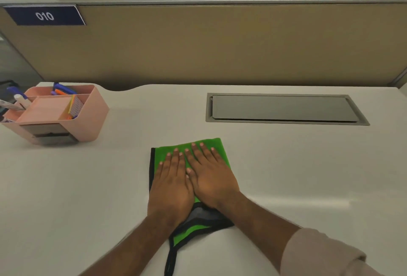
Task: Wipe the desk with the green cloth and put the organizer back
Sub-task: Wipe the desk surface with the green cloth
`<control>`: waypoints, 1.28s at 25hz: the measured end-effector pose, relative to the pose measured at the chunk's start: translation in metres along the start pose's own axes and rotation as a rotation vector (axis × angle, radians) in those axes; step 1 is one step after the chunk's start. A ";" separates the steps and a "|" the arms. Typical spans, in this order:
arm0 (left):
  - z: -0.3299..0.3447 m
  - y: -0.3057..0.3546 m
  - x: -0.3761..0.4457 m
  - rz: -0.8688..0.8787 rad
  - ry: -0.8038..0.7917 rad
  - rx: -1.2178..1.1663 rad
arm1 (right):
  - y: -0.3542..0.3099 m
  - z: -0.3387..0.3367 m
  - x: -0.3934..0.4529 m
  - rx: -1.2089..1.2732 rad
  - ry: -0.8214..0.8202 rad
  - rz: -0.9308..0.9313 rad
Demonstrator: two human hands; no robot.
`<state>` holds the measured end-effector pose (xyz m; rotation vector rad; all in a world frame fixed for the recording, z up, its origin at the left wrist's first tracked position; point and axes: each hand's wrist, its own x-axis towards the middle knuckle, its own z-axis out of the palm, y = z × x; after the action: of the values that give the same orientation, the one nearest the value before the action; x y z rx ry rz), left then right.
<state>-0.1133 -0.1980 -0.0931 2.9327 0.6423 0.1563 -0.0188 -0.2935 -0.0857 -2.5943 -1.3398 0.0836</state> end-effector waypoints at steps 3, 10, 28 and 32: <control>0.002 0.040 -0.021 0.057 0.004 -0.033 | 0.024 -0.001 -0.044 -0.025 0.014 0.031; 0.006 0.136 0.011 0.173 -0.102 -0.050 | 0.108 -0.031 -0.087 -0.095 0.028 0.277; -0.017 -0.026 -0.085 0.193 -0.067 -0.062 | -0.077 0.011 -0.086 -0.036 0.030 0.246; -0.023 -0.066 -0.110 0.141 -0.028 -0.040 | -0.117 0.019 -0.083 -0.019 0.034 0.159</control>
<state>-0.2426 -0.1826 -0.0885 2.9357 0.4238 0.1409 -0.1635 -0.2925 -0.0826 -2.7013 -1.1272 0.0522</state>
